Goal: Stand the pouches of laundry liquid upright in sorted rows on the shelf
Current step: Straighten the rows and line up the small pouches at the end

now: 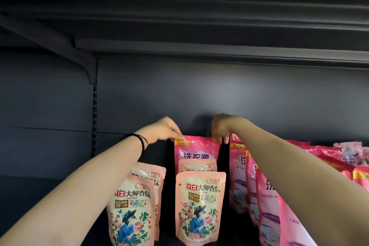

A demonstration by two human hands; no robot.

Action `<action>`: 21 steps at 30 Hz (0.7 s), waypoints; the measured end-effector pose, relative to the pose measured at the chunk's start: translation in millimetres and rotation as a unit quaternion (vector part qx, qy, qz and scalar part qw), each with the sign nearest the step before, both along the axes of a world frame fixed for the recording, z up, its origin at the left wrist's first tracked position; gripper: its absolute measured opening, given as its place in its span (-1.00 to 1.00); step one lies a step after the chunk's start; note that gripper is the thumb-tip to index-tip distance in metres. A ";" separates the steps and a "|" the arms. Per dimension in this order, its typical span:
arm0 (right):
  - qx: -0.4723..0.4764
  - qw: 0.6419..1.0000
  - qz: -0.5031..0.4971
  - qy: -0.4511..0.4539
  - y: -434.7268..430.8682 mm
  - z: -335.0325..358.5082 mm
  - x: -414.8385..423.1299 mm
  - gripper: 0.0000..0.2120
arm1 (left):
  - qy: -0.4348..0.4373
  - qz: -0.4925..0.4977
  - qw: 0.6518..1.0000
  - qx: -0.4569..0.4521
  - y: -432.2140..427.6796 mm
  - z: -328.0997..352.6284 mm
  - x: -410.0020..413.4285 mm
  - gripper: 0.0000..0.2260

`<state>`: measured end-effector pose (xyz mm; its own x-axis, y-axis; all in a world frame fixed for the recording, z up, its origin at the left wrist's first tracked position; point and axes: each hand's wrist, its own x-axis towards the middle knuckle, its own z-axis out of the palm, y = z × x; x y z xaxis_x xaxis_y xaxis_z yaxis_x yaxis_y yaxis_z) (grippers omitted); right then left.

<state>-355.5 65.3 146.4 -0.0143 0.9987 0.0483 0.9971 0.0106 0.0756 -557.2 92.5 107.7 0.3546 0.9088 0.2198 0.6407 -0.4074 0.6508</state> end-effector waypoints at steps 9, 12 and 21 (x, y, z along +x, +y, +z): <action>0.289 0.929 0.070 0.222 0.6 51.8 -9.2 -0.86 | -0.299 0.026 0.951 0.072 -11.5 51.7 -14.0 -0.86; 0.381 0.835 0.122 0.377 -15.7 61.3 -18.8 -0.86 | -0.398 -0.007 0.913 0.086 -27.8 75.0 -12.7 -0.81; 0.452 0.688 0.155 0.546 -87.6 74.3 -53.8 -0.81 | -0.566 -0.080 0.819 0.049 -105.6 109.4 -19.6 -0.87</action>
<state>-409.3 -22.3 220.7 0.3176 0.5101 0.7993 0.4258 0.6765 -0.6009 -576.8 -13.1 217.1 -0.0150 0.8287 0.5594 -0.4170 -0.5137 0.7498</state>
